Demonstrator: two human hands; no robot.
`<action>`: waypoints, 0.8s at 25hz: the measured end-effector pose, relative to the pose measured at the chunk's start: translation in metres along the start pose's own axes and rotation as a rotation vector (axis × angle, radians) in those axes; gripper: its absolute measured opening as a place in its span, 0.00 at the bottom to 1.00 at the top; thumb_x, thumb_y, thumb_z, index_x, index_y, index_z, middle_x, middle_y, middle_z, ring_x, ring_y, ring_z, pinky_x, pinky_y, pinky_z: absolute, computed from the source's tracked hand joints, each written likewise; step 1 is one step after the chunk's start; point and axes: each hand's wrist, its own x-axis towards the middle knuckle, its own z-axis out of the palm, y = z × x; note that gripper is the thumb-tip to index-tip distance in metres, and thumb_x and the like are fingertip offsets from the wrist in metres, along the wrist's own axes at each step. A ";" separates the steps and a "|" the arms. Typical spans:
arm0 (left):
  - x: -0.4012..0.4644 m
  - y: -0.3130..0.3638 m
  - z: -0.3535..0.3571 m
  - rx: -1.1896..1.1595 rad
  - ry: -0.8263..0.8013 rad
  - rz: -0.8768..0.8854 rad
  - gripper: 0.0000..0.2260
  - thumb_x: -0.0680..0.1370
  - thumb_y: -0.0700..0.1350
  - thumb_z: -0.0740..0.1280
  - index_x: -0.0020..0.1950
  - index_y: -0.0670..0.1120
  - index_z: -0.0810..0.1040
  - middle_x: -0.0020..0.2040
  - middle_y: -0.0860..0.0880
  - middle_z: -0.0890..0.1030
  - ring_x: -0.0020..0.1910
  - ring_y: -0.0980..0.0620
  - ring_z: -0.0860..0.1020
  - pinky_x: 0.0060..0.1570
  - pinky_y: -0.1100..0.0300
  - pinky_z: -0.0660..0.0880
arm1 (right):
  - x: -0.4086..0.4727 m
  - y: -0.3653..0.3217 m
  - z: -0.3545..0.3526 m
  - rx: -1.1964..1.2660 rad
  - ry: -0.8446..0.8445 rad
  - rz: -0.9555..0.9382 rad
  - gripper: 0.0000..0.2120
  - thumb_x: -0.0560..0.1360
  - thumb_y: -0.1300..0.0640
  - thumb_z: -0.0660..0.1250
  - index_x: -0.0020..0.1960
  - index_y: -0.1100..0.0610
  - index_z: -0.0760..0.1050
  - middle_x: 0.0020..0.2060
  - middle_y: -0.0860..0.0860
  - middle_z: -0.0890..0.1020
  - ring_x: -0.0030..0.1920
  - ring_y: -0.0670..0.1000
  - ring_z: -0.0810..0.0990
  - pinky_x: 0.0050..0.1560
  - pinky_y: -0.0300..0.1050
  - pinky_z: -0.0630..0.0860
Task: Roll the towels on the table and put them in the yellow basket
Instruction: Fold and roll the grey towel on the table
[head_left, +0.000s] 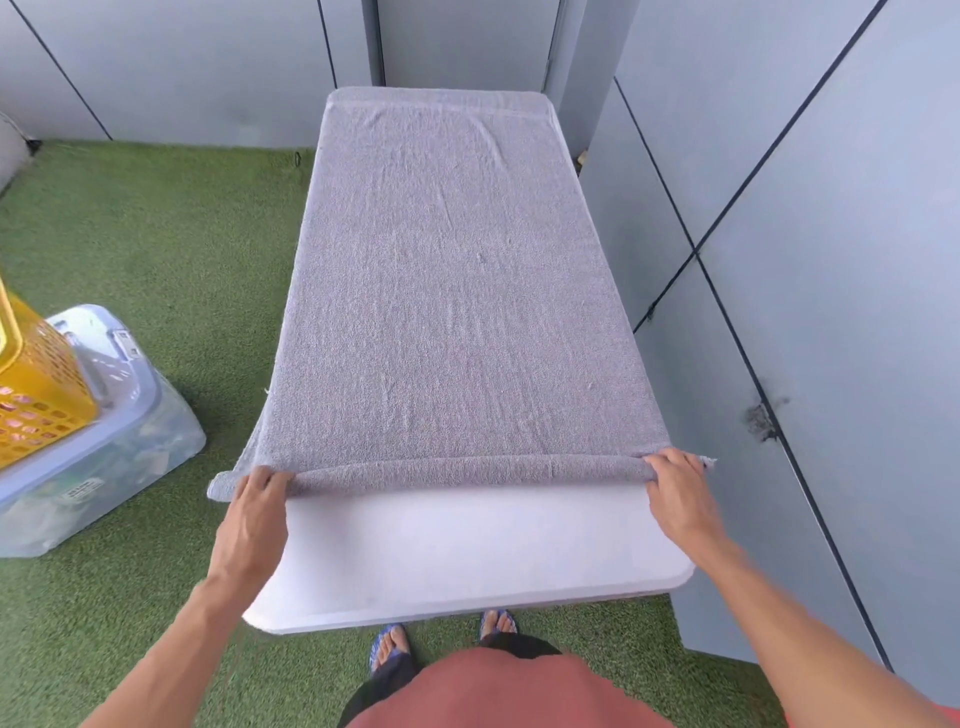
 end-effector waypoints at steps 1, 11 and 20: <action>0.003 -0.003 -0.002 0.009 -0.015 -0.002 0.14 0.74 0.27 0.60 0.56 0.38 0.77 0.49 0.43 0.76 0.46 0.43 0.75 0.40 0.48 0.77 | 0.001 0.002 -0.002 0.001 -0.031 0.001 0.14 0.74 0.69 0.62 0.57 0.63 0.78 0.54 0.55 0.77 0.57 0.58 0.70 0.59 0.52 0.69; 0.010 -0.017 -0.023 -0.183 -0.009 -0.173 0.09 0.74 0.35 0.67 0.52 0.44 0.79 0.53 0.43 0.76 0.51 0.42 0.73 0.50 0.48 0.73 | 0.002 0.007 -0.018 0.354 0.009 0.169 0.13 0.71 0.68 0.68 0.53 0.57 0.78 0.48 0.54 0.76 0.53 0.57 0.75 0.52 0.42 0.67; -0.013 -0.004 0.004 -0.025 0.054 0.042 0.21 0.69 0.26 0.66 0.60 0.39 0.73 0.57 0.41 0.73 0.54 0.41 0.71 0.43 0.46 0.79 | -0.029 -0.004 0.015 0.068 0.172 -0.105 0.21 0.67 0.69 0.71 0.60 0.65 0.76 0.53 0.56 0.76 0.59 0.59 0.69 0.65 0.50 0.62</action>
